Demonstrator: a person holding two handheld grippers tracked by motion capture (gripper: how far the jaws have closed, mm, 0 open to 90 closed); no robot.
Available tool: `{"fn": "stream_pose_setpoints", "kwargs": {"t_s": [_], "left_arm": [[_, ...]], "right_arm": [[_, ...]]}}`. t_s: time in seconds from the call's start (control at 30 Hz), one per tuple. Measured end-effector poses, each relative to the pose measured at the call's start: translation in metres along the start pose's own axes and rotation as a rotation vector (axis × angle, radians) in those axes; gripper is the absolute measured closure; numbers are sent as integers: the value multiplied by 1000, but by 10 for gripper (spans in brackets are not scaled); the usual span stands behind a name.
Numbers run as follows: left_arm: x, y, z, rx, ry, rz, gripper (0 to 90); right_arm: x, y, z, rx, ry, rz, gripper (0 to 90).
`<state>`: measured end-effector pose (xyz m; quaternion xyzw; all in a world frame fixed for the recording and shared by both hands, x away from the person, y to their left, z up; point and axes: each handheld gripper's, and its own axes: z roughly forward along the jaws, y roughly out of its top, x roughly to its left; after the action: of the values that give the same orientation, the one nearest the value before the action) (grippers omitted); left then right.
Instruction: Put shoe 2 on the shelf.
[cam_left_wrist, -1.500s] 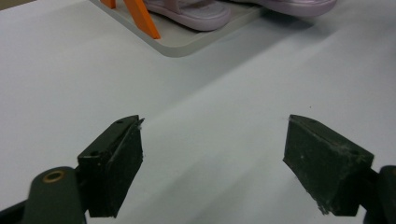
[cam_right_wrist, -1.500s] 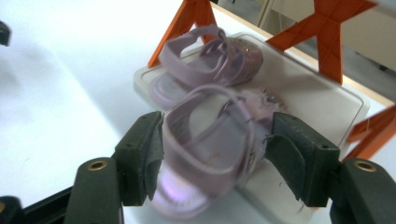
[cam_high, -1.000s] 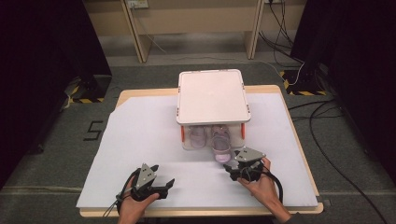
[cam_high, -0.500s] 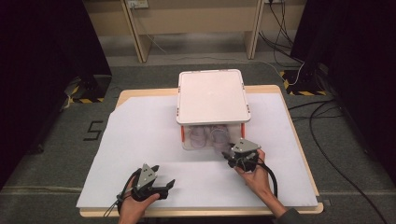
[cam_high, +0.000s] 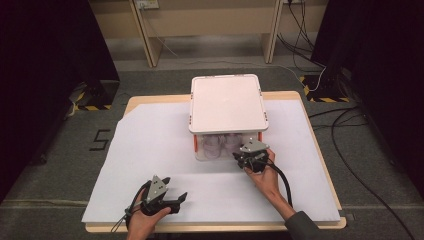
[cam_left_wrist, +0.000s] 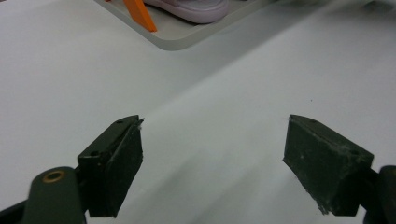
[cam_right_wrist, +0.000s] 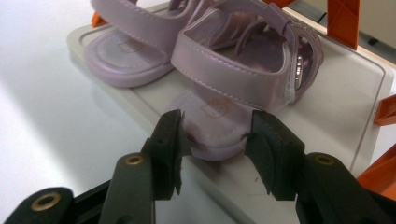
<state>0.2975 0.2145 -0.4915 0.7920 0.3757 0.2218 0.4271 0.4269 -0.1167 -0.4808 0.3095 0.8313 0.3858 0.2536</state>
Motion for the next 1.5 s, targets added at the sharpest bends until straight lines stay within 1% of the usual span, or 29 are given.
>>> {"fn": "stream_pose_setpoints", "kwargs": {"t_s": [0.1, 0.17, 0.27, 0.3, 0.33, 0.43, 0.5, 0.57, 0.6, 0.67, 0.7, 0.73, 0.8, 0.83, 0.93, 0.97, 1.0, 1.1, 1.2, 1.23, 1.33, 1.5], "left_arm": [[0, 0, 0, 1, -2, 0, 191], [0, 0, 0, 1, -2, 2, 191], [0, 0, 0, -3, 0, -2, 191], [0, 0, 0, -4, -1, -2, 191], [0, 0, -1, -3, -1, -1, 191], [0, 1, -1, -6, 1, -4, 191], [0, 0, -1, -5, -1, -3, 191], [-1, 1, -1, -3, 0, 0, 191], [-1, 1, 0, -2, -2, 0, 191], [-1, 1, 0, -2, -2, 0, 191], [-1, 0, 0, 0, -3, 2, 191], [-1, 0, 0, 0, -2, 2, 191], [0, 0, 0, 1, -2, 0, 191], [0, 0, 0, 1, -2, 0, 191], [0, 0, -1, -4, -2, -2, 191], [0, 0, -1, -6, -1, -5, 191], [0, 0, -1, -5, -2, -4, 191], [0, 1, -1, -1, -1, 2, 191], [0, 1, -1, -5, -2, -1, 191], [0, 1, -2, -3, -1, 0, 191], [0, 1, -2, -6, 0, -3, 191], [0, 0, -2, -8, -1, -3, 191]], "right_arm": [[-3, 0, 4, -2, -13, 14, 543], [-4, 0, 6, -11, -9, 25, 537], [-2, 0, 7, -11, -5, 46, 480], [0, 0, 6, -11, -5, 58, 474], [2, 1, 5, -15, 5, 60, 468], [9, 2, -1, -19, 19, 45, 461], [15, 3, -5, -34, 30, 40, 460], [21, 4, -7, -39, 53, 33, 460], [24, 5, -6, -49, 67, 21, 462], [26, 6, -5, -44, 70, 21, 462], [30, 9, -1, -42, 79, 5, 462], [32, 10, 1, -40, 78, 1, 462], [34, 11, 4, -37, 79, -2, 464], [35, 11, 6, -38, 88, 7, 463], [36, 11, 5, -35, 92, -3, 462], [37, 11, 4, -37, 99, 7, 461], [38, 11, 3, -39, 100, 6, 459], [40, 8, -2, -42, 126, 21, 448], [43, 4, -9, -34, 146, 18, 433], [43, 3, -12, -35, 156, 17, 430], [44, -2, -22, -33, 187, 35, 414], [45, -12, -40, -33, 221, 55, 380]]}}
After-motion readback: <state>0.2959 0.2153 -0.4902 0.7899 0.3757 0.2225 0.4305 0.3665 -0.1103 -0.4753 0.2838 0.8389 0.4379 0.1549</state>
